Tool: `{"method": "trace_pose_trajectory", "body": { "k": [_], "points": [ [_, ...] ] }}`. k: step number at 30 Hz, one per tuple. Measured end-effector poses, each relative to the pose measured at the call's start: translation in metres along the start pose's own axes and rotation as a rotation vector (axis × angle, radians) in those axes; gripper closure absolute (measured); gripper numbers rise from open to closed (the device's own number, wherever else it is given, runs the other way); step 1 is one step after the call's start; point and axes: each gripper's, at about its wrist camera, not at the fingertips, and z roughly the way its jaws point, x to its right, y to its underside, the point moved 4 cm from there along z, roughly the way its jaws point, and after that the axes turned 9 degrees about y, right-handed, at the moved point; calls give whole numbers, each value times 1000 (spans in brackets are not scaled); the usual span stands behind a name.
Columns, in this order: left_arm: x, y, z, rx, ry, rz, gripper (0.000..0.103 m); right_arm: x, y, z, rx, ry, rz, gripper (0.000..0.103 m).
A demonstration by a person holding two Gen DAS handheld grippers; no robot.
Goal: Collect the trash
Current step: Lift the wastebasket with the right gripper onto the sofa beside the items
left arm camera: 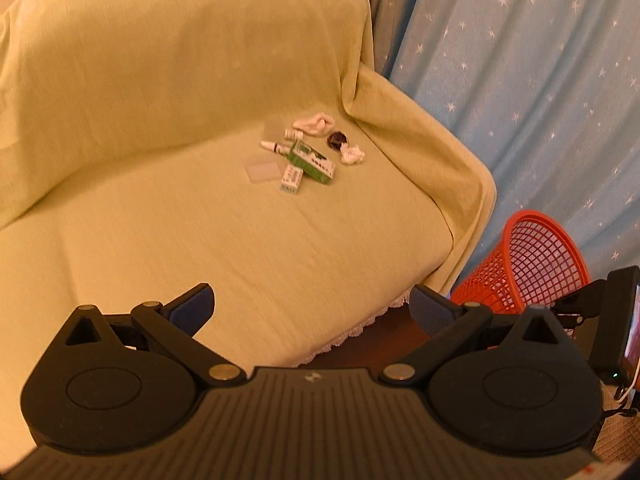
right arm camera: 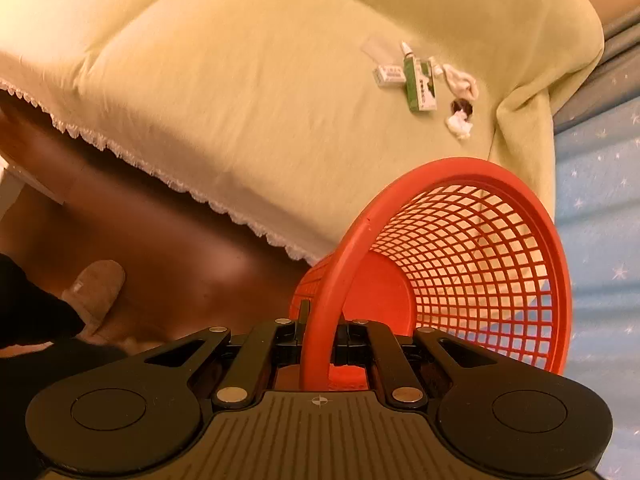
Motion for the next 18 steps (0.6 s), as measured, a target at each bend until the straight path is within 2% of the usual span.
{"method": "trace_pose_trajectory", "body": {
  "k": [4, 8, 18],
  "points": [
    [-8, -16, -11, 27, -19, 15, 1, 6, -6, -3, 9, 3, -29, 100],
    [-18, -27, -13, 44, -38, -10, 1, 18, -13, 12, 18, -7, -57, 100],
    [-37, -76, 27, 79, -84, -94, 1, 74, -57, 77, 41, -69, -110, 100]
  ]
}}
